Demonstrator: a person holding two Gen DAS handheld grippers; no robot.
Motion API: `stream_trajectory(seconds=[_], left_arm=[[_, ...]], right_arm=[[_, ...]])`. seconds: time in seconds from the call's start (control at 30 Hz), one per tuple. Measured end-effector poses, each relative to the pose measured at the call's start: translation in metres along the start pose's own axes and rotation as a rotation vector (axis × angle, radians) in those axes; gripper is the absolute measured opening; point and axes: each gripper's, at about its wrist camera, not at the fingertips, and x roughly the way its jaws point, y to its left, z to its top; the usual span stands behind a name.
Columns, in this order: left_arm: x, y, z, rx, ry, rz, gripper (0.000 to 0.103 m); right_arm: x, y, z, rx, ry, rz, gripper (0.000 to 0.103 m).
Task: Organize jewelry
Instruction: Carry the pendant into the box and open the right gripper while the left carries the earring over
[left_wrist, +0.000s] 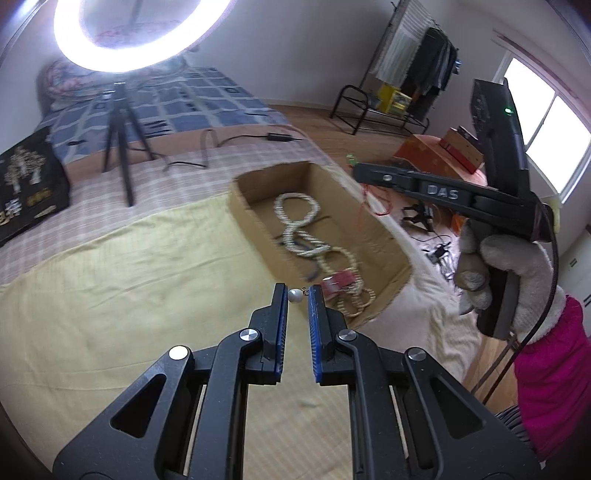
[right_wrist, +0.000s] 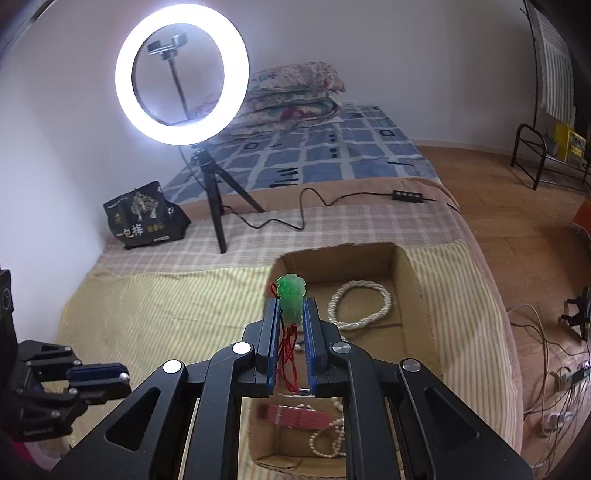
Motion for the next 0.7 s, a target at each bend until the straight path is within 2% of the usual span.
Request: stream_trajectory(seconds=[0.37, 0.7], left_arm=[[0.047, -0.056, 0.007, 0.051, 0.037, -0.071, 0.009], [0.081, -0.078, 0.008, 0.088, 0.073, -0.085, 0.009]], right_arm=[[0.008, -0.037, -0.006, 0.048, 0.026, -0.031, 0.011], [0.027, -0.053, -0.008, 0.068, 0.059, -0.04, 0.011]])
